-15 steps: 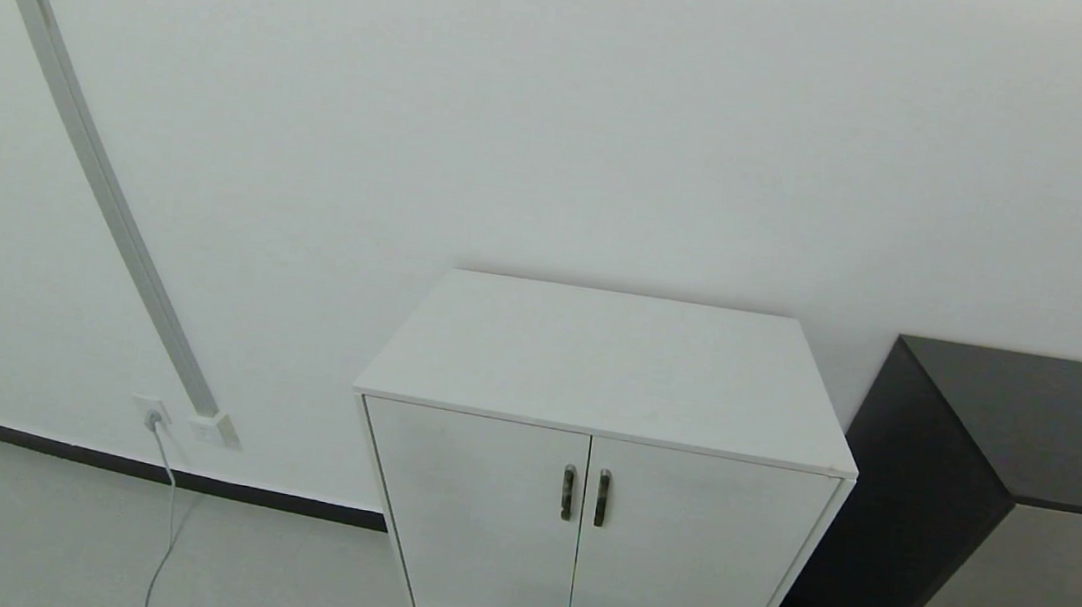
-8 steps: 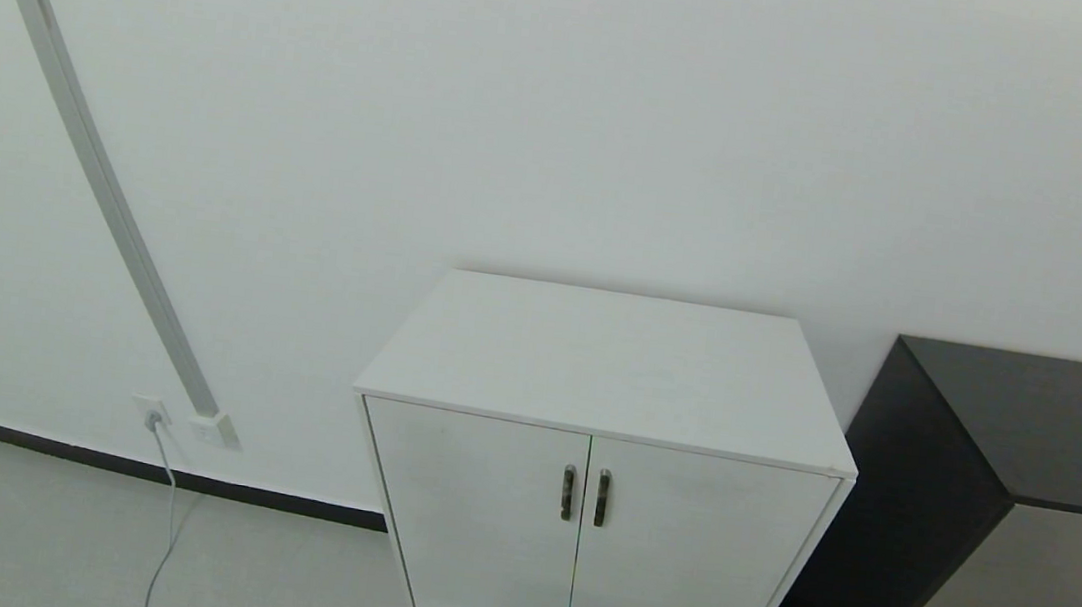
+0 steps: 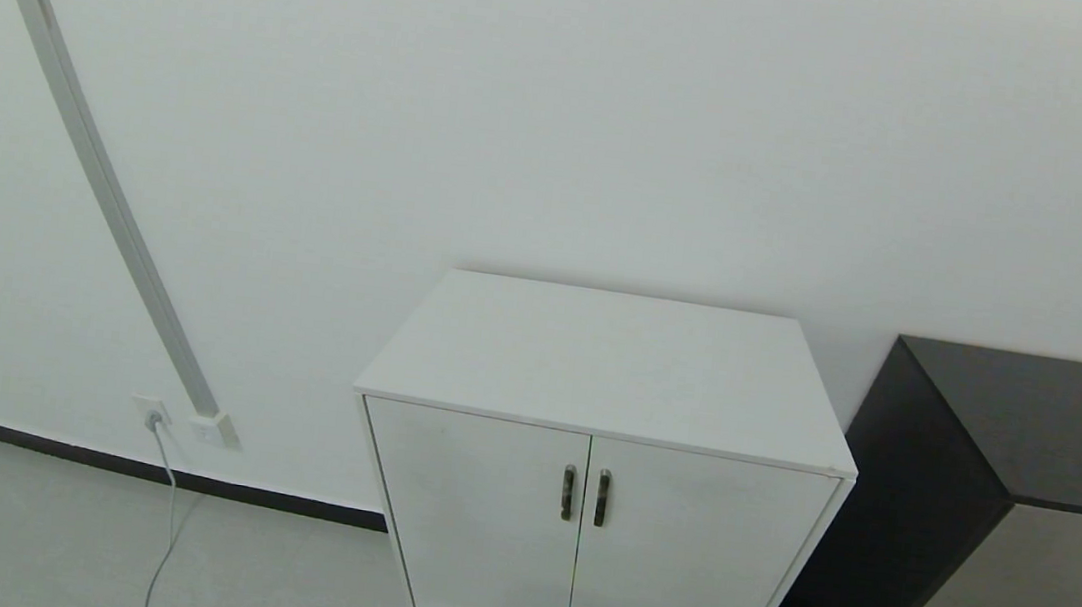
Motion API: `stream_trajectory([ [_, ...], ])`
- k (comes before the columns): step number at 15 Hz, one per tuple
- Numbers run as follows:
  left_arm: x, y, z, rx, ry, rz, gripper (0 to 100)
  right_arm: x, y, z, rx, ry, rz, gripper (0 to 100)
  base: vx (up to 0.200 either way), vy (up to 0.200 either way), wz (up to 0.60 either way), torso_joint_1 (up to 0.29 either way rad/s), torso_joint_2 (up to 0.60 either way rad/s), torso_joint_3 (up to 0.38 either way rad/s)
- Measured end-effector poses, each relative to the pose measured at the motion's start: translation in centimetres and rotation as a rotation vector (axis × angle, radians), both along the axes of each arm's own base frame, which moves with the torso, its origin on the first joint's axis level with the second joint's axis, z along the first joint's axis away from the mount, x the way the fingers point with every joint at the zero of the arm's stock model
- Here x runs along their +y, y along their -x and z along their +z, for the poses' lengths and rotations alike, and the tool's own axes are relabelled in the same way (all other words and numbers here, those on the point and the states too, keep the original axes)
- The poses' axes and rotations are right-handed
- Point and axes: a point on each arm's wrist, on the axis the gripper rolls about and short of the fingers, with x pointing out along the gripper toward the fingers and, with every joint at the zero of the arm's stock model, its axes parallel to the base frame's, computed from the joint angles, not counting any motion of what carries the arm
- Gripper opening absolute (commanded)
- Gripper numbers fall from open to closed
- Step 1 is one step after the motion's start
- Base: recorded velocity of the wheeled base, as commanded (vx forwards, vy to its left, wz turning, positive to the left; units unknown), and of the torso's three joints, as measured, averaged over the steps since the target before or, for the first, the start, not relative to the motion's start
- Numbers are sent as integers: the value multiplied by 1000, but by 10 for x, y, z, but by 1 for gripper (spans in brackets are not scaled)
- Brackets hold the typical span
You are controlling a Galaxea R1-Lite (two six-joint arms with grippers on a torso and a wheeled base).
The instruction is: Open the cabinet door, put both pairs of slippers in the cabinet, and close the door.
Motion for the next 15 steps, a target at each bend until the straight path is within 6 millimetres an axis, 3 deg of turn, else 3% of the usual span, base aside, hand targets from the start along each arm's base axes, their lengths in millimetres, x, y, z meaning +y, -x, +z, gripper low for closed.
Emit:
stream_trajectory([
  [15, 0, 0, 0, 0, -1, 0, 0, -7, 33, -1, -399, -35, -177, 0, 0, 0, 0, 0, 0, 0],
])
